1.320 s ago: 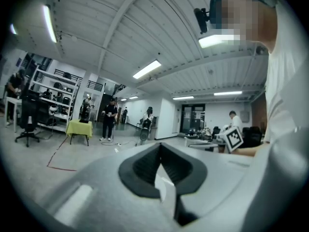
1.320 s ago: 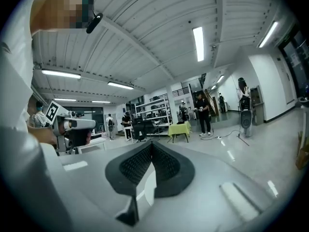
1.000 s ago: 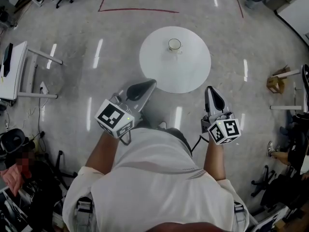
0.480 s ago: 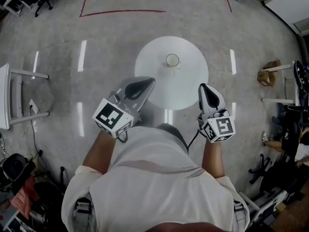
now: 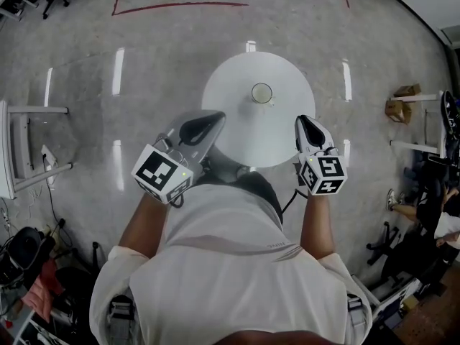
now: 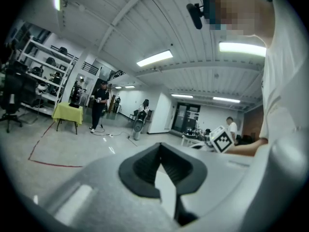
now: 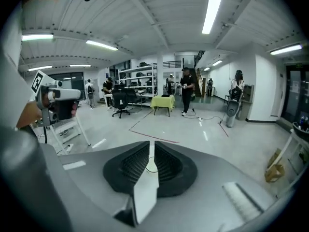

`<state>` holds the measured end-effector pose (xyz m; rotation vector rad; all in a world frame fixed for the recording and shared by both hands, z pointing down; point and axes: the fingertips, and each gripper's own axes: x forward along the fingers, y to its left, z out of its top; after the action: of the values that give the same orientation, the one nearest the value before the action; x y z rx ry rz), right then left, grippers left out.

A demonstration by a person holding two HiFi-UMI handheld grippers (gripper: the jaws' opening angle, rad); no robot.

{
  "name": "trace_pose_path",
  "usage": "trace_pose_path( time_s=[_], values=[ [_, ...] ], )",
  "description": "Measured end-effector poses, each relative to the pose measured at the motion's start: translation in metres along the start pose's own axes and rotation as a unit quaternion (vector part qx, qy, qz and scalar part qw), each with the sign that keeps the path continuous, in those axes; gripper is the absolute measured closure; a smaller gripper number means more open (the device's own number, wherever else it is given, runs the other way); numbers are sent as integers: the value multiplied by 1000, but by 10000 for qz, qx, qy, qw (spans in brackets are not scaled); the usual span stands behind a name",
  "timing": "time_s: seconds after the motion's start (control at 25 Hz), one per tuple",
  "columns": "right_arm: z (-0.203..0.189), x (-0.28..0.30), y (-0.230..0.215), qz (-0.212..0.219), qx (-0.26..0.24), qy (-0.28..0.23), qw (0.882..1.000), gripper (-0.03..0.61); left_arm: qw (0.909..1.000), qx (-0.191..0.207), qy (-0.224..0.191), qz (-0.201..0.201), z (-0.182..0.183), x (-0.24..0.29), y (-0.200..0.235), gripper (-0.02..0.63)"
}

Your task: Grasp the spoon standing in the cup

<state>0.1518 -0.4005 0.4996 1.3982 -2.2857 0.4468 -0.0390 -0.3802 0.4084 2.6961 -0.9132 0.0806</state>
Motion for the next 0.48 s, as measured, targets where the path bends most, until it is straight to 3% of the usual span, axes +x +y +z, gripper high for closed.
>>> trace_pose_path(
  time_s=[0.2,0.36,0.48],
  values=[
    [-36,42,-52,255,619,464,9967,505,9993,-116,-113,329,5,36,-11,612],
    [-71,84,-81,626,1837,746,9782,506,9978,-152,9,650,-3,52,-15,612],
    [-93,117,-87,824,2059,1039,9695,505,9946,-220,108,1013,-13,52,-11,612]
  ],
)
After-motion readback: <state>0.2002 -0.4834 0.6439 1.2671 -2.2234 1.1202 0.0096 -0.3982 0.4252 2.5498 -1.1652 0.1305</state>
